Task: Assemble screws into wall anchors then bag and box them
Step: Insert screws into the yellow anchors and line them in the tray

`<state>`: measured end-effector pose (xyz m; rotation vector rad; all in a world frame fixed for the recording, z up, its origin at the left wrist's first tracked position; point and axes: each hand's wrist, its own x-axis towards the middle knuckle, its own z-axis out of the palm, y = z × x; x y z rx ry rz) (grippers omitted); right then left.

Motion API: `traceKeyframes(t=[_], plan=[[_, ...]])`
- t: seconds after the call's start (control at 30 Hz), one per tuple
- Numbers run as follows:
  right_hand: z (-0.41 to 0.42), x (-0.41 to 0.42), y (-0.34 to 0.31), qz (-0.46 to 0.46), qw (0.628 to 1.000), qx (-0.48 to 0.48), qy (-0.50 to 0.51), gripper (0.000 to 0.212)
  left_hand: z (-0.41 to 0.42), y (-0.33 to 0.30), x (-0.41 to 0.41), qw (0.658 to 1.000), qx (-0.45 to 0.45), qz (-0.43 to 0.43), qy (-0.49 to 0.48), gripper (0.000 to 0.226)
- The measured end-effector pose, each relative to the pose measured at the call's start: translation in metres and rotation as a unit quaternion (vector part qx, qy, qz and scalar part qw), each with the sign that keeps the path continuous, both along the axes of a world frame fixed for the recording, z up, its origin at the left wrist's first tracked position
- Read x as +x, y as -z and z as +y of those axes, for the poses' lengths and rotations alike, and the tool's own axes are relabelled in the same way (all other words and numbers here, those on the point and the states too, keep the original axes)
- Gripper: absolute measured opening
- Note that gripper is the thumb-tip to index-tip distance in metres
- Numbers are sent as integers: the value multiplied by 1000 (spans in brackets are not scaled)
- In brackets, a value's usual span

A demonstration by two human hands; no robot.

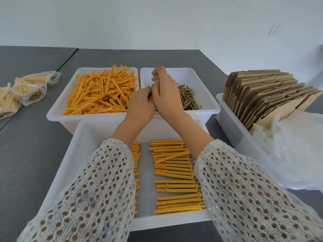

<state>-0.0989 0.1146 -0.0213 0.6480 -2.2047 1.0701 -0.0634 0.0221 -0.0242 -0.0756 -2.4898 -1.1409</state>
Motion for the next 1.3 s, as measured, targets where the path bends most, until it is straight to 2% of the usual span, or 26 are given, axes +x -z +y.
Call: traceKeyframes(t=[0.1,0.23,0.3,0.4,0.53,0.63,0.7,0.8,0.9,0.97,1.07,1.13,1.23,1.3], plan=[[1,1,-1,13,1000,13,-20,39,-3,-5,0,999,47,-24,1,24],[3,3,-4,98,992,68,-39,51,-5,-11,2,989,141,-43,-13,22],[4,2,-5,112,989,88,-46,53,-6,-13,2,983,175,-50,-17,22],[7,-1,-4,87,996,21,-10,46,-9,-17,5,983,176,-61,3,21],[12,-12,-2,-17,987,-124,101,25,-10,-22,8,978,181,-76,69,18],[23,-25,2,-170,963,-170,121,15,-8,-29,10,977,172,-73,102,14],[28,-33,5,-283,938,-168,106,16,-8,-35,13,971,165,-98,145,12],[32,-38,3,-371,917,-135,58,26,-5,-39,20,940,97,-219,243,9],[35,-37,0,-426,890,-164,7,27,2,-33,24,883,6,-349,313,12],[38,-37,-1,-453,868,-203,7,25,5,-29,26,837,-30,-426,341,12],[41,-38,-2,-464,854,-236,13,25,11,-24,28,780,-74,-498,372,10],[40,-38,0,-450,866,-216,10,25,17,-22,31,777,-101,-499,370,10],[39,-35,3,-423,888,-180,9,25,27,-19,35,798,-147,-474,342,18],[39,-35,4,-414,895,-165,11,25,33,-17,38,798,-248,-443,323,22]])
